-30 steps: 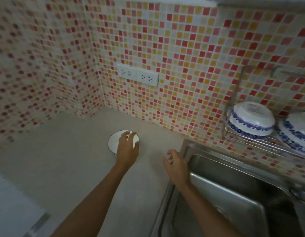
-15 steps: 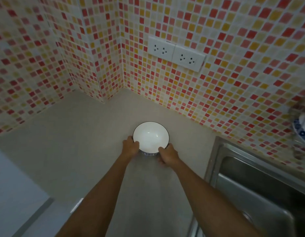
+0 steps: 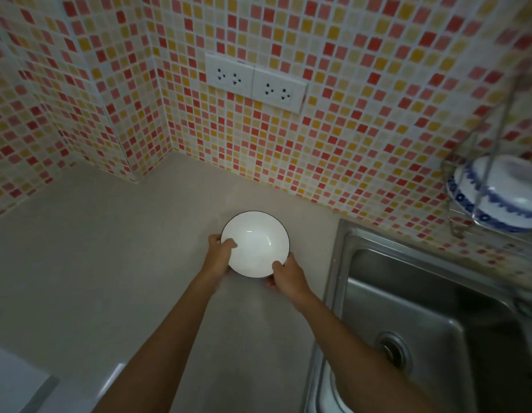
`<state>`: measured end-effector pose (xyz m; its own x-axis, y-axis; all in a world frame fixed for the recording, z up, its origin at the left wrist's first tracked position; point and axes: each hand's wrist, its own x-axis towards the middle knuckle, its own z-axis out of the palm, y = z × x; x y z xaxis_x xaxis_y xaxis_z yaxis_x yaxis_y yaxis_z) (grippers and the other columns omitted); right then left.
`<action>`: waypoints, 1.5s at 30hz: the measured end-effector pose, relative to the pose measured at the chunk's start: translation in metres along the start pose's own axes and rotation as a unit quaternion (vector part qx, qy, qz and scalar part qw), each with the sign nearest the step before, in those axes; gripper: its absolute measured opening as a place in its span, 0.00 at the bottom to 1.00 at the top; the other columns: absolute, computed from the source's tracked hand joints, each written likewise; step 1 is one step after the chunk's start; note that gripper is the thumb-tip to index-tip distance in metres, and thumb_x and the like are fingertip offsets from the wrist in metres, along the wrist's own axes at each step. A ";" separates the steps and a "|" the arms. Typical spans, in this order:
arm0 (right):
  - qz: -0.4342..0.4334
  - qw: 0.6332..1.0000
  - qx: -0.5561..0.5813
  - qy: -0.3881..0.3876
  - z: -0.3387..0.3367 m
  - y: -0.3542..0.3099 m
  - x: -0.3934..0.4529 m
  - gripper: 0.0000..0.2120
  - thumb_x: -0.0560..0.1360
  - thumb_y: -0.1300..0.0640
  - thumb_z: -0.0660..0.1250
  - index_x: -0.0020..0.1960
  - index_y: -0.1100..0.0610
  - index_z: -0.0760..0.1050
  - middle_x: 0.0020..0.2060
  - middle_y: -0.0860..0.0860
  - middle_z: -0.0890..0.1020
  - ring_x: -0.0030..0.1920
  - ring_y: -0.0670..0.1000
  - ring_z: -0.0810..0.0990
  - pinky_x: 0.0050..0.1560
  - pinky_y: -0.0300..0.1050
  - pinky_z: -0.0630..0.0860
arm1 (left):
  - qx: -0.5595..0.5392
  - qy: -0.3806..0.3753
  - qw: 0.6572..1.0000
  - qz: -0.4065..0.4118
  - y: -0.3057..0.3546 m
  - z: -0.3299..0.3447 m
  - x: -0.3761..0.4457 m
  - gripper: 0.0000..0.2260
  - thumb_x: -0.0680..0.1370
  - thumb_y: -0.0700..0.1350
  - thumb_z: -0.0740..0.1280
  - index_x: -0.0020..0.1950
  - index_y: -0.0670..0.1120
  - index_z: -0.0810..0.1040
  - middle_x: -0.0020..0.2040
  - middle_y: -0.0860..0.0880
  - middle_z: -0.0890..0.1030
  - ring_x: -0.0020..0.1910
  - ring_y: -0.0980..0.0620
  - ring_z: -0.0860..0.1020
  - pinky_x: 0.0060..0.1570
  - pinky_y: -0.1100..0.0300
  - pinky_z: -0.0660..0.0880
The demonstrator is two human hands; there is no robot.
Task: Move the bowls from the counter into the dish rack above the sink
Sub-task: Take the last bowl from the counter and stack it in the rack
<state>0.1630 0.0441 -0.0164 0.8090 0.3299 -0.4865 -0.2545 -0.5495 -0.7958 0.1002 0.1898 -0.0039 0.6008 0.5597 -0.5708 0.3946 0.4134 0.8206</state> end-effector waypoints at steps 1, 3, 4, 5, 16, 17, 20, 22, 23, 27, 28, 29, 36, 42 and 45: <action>-0.009 1.000 -0.003 0.008 -0.009 0.001 -0.006 0.22 0.74 0.59 0.57 0.68 0.56 0.65 0.55 0.55 0.77 0.49 0.57 0.80 0.50 0.59 0.81 | -0.002 -0.017 1.000 0.002 0.002 0.008 -0.007 0.14 0.76 0.43 0.62 0.60 0.49 0.64 0.59 0.46 0.72 0.51 0.45 0.74 0.51 0.46 0.77; -0.026 0.999 -0.007 0.030 -0.031 0.005 -0.015 0.24 0.73 0.57 0.58 0.68 0.56 0.66 0.56 0.55 0.78 0.52 0.59 0.80 0.51 0.58 0.81 | -0.001 -0.049 0.999 0.013 0.008 0.026 -0.024 0.16 0.76 0.46 0.64 0.60 0.50 0.63 0.58 0.48 0.72 0.50 0.46 0.75 0.43 0.50 0.79; -0.036 0.999 -0.003 0.040 -0.042 0.005 -0.022 0.24 0.72 0.56 0.58 0.68 0.55 0.67 0.56 0.55 0.79 0.52 0.59 0.81 0.50 0.57 0.81 | -0.003 -0.062 0.998 0.021 0.012 0.036 -0.033 0.16 0.76 0.48 0.65 0.60 0.51 0.62 0.57 0.48 0.72 0.49 0.48 0.75 0.42 0.50 0.79; -0.046 0.998 0.005 0.049 -0.054 0.006 -0.027 0.24 0.71 0.55 0.58 0.68 0.54 0.67 0.56 0.54 0.79 0.51 0.59 0.81 0.48 0.56 0.82 | -0.003 -0.073 0.997 0.032 0.016 0.046 -0.042 0.17 0.77 0.50 0.65 0.61 0.51 0.62 0.57 0.49 0.71 0.49 0.48 0.75 0.42 0.49 0.80; -0.184 0.974 0.024 0.131 -0.191 0.003 -0.122 0.18 0.76 0.50 0.64 0.65 0.53 0.71 0.52 0.47 0.80 0.53 0.52 0.80 0.55 0.57 0.80 | -0.089 -0.137 0.973 0.160 0.046 0.155 -0.150 0.18 0.78 0.62 0.56 0.65 0.59 0.70 0.60 0.47 0.78 0.56 0.42 0.78 0.49 0.45 0.80; -0.192 0.972 0.015 0.132 -0.205 0.001 -0.130 0.17 0.77 0.48 0.63 0.64 0.54 0.73 0.52 0.48 0.81 0.52 0.52 0.80 0.55 0.56 0.80 | -0.093 -0.145 0.970 0.171 0.051 0.164 -0.161 0.17 0.77 0.62 0.57 0.63 0.60 0.71 0.59 0.48 0.79 0.55 0.43 0.79 0.48 0.46 0.81; -0.252 0.957 -0.009 0.141 -0.249 -0.005 -0.152 0.16 0.79 0.45 0.61 0.59 0.54 0.77 0.49 0.47 0.82 0.47 0.46 0.80 0.52 0.48 0.80 | -0.109 -0.174 0.960 0.192 0.063 0.183 -0.189 0.16 0.77 0.63 0.56 0.61 0.60 0.71 0.54 0.52 0.80 0.51 0.46 0.80 0.40 0.52 0.82; -0.307 0.933 -0.040 0.183 -0.278 -0.007 -0.158 0.18 0.78 0.43 0.61 0.59 0.54 0.78 0.52 0.47 0.81 0.50 0.44 0.79 0.53 0.44 0.77 | -0.119 -0.182 0.954 0.205 0.067 0.194 -0.200 0.16 0.78 0.63 0.54 0.62 0.60 0.72 0.53 0.54 0.81 0.49 0.48 0.81 0.37 0.54 0.82; -0.322 0.918 -0.059 0.224 -0.295 -0.009 -0.156 0.20 0.78 0.42 0.62 0.61 0.54 0.78 0.56 0.48 0.80 0.53 0.45 0.79 0.57 0.45 0.76 | -0.117 -0.183 0.952 0.215 0.070 0.201 -0.205 0.17 0.79 0.62 0.53 0.62 0.59 0.72 0.52 0.54 0.81 0.48 0.49 0.81 0.36 0.55 0.82; -0.363 0.843 -0.106 0.381 -0.403 -0.005 -0.152 0.26 0.75 0.41 0.66 0.67 0.56 0.73 0.67 0.56 0.70 0.67 0.54 0.69 0.67 0.55 0.71 | -0.112 -0.161 0.945 0.261 0.090 0.263 -0.246 0.19 0.79 0.63 0.51 0.62 0.59 0.74 0.51 0.55 0.82 0.48 0.49 0.81 0.37 0.55 0.80; -0.350 0.837 -0.132 0.400 -0.414 -0.004 -0.143 0.29 0.74 0.40 0.66 0.69 0.57 0.70 0.70 0.57 0.68 0.70 0.56 0.66 0.69 0.56 0.68 | -0.115 -0.159 0.947 0.256 0.096 0.264 -0.249 0.20 0.79 0.63 0.50 0.62 0.58 0.74 0.51 0.54 0.82 0.48 0.49 0.81 0.38 0.55 0.79; -0.325 0.839 -0.170 0.403 -0.423 -0.002 -0.135 0.34 0.74 0.38 0.65 0.72 0.57 0.66 0.73 0.57 0.65 0.74 0.57 0.61 0.73 0.56 0.63 | -0.112 -0.152 0.946 0.262 0.100 0.267 -0.250 0.20 0.79 0.63 0.50 0.62 0.58 0.74 0.52 0.53 0.82 0.48 0.48 0.81 0.38 0.54 0.79; -0.252 0.807 -0.368 0.386 -0.437 0.050 -0.111 0.49 0.72 0.24 0.42 0.78 0.59 0.39 0.78 0.56 0.42 0.78 0.54 0.42 0.77 0.53 0.40 | -0.001 -0.162 0.925 0.344 0.128 0.304 -0.256 0.23 0.76 0.65 0.53 0.65 0.56 0.72 0.62 0.47 0.78 0.57 0.44 0.78 0.54 0.44 0.78; -0.247 0.782 -0.396 0.414 -0.435 0.051 -0.102 0.48 0.72 0.25 0.36 0.78 0.60 0.38 0.78 0.57 0.40 0.78 0.54 0.39 0.77 0.54 0.39 | 0.079 -0.114 0.881 0.452 0.151 0.359 -0.267 0.26 0.77 0.61 0.60 0.72 0.50 0.65 0.68 0.48 0.71 0.60 0.49 0.73 0.59 0.50 0.73; -0.253 0.780 -0.393 0.415 -0.436 0.053 -0.100 0.47 0.74 0.26 0.41 0.78 0.60 0.40 0.78 0.57 0.41 0.78 0.54 0.39 0.77 0.55 0.40 | 0.100 -0.092 0.853 0.504 0.160 0.376 -0.265 0.25 0.76 0.60 0.63 0.71 0.54 0.67 0.69 0.46 0.68 0.57 0.51 0.71 0.60 0.51 0.72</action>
<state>0.3000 -0.3525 0.1477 0.8482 0.2259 0.4791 0.3485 -0.9191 -0.1837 0.2659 -0.1622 0.2893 0.7967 0.4280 0.4268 -0.2873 -0.3531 0.8904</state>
